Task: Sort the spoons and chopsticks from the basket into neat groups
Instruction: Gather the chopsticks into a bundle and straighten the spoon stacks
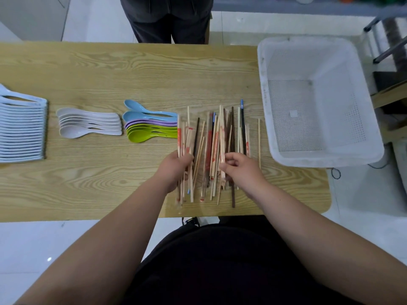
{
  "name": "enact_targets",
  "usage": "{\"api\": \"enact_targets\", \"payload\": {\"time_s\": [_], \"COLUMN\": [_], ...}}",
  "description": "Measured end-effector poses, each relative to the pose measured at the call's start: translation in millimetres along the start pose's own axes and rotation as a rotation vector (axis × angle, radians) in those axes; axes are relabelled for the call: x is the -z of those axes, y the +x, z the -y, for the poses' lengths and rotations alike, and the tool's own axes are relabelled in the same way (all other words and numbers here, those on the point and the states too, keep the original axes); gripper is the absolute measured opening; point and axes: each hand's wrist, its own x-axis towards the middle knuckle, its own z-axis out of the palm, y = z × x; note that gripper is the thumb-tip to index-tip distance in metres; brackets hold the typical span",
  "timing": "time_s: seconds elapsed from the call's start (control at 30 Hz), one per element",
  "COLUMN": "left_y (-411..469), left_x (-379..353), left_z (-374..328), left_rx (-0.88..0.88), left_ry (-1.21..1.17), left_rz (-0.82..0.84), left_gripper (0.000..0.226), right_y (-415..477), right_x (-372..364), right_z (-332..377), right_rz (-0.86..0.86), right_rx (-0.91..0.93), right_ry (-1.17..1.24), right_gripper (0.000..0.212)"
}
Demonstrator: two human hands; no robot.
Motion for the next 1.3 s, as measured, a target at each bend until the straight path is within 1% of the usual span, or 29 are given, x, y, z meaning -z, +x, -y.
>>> {"api": "enact_targets", "payload": {"time_s": [0.07,0.13,0.2,0.27,0.33,0.47,0.53,0.6,0.67,0.73,0.8,0.9,0.97,1.0,1.2,1.27,1.3], "left_y": [-11,-23,-32,-40,-46,-55,-57,-57,-55,-52,-48,-45,-45,-45,-44,-43,-42], "left_x": [2,3,3,6,10,12,9,5,4,6,13,23,25,25,23,22,21], "left_z": [-3,-7,-10,-12,-14,-16,-12,-8,-2,3,9,14,16,16,17,16,16], "left_rx": [-0.005,-0.035,-0.070,-0.095,-0.121,-0.169,-0.188,-0.166,-0.134,-0.088,-0.020,0.023,0.019,0.010,-0.039,-0.041,-0.040], "left_ry": [-0.202,-0.337,-0.424,-0.465,-0.475,-0.448,-0.414,-0.373,-0.315,-0.262,-0.298,-0.347,-0.358,-0.364,-0.316,-0.298,-0.292], "left_rz": [0.086,0.166,0.232,0.279,0.295,0.269,0.268,0.271,0.227,0.120,0.047,0.030,0.024,0.020,-0.002,-0.004,0.000], "left_gripper": [0.018,0.009,0.011,0.016,0.017,0.013,0.015,0.011,0.009,0.004,0.003,0.010,0.013,0.013,0.007,0.008,0.010], "right_y": [-11,-23,-33,-42,-48,-52,-51,-49,-45,-40,-33,-25,-19,-16,-11,-19,-24], "right_x": [-5,-11,-17,-23,-28,-36,-42,-46,-44,-34,-17,8,18,21,25,22,17], "right_z": [7,17,29,39,46,53,50,46,38,27,10,-16,-30,-34,-37,-29,-23], "right_rz": [0.046,0.106,0.146,0.159,0.146,0.130,0.127,0.128,0.117,0.053,-0.086,-0.288,-0.331,-0.336,-0.399,-0.404,-0.379], "right_rx": [0.024,0.075,0.110,0.136,0.160,0.161,0.109,0.036,-0.011,-0.033,-0.066,-0.116,-0.116,-0.118,-0.154,-0.142,-0.123], "right_ry": [0.085,0.120,0.130,0.147,0.147,0.201,0.264,0.300,0.288,0.194,0.079,-0.112,-0.262,-0.291,-0.323,-0.271,-0.205], "right_gripper": [0.047,0.044,0.035,0.031,0.030,0.029,0.030,0.032,0.032,0.032,0.030,0.029,0.027,0.026,0.029,0.027,0.027]}}
